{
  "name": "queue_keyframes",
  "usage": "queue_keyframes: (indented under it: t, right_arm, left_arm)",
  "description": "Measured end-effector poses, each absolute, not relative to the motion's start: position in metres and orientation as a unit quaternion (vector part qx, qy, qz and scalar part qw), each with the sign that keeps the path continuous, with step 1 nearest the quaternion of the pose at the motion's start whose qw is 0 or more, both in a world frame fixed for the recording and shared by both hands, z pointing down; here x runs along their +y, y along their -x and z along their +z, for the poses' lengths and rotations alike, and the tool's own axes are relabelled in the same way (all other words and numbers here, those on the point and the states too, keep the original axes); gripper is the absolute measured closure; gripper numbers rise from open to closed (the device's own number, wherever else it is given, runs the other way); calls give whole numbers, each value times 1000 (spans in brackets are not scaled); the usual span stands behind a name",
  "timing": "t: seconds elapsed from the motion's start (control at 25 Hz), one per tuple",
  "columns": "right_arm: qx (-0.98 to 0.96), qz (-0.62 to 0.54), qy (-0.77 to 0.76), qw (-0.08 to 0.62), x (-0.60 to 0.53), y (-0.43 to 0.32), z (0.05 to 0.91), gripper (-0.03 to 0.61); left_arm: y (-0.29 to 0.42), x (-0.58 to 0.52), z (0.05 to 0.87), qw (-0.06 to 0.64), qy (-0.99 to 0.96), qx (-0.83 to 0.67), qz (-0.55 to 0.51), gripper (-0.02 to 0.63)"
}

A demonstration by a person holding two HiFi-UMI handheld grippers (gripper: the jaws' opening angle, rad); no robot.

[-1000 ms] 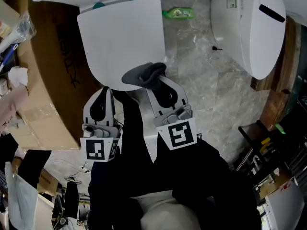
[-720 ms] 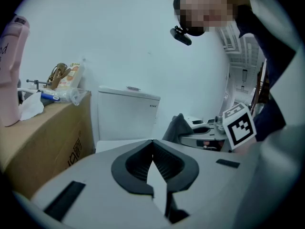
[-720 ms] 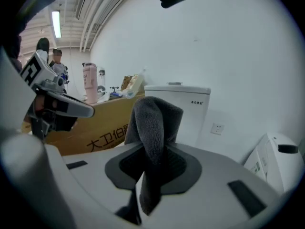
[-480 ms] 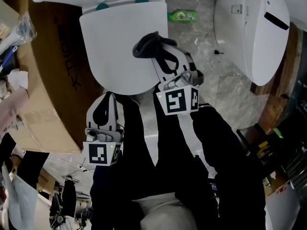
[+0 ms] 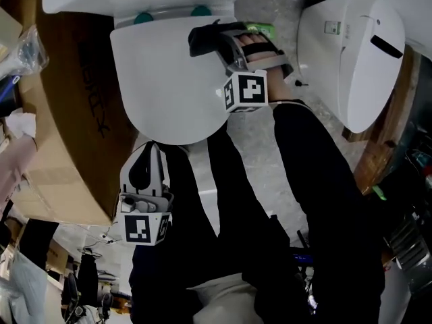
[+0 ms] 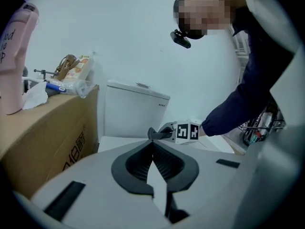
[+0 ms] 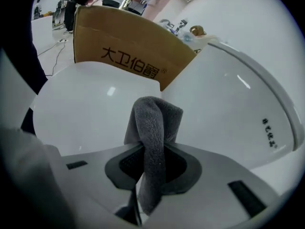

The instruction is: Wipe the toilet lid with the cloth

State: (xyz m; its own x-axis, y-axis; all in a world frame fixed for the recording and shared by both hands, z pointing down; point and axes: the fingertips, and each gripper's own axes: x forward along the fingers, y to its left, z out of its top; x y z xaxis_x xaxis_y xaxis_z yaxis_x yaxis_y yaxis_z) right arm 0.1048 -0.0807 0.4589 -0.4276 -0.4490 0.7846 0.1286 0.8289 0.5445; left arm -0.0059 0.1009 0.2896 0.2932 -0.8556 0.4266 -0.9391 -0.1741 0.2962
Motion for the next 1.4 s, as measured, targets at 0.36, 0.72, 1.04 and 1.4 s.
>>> queue_keyframes:
  t: [0.36,0.72,1.04,1.4]
  right_arm:
    - [-751,-267,-83,598,-131,-103,510,505]
    - [-751,-255,-108,600,-111,-109,523,506]
    - [-753,-232,-113,605,-74,-121,528,506]
    - [-752,-216,-99,614,-12,-136,536,506]
  left_arm:
    - [22,104,300,272,-742,-604,102,601]
    - [18,99,301,274,-751,-592,104,601]
    - [15,114,303,269,-762,-576,120,601]
    - [15,134,305,268,-772,-562,129,601]
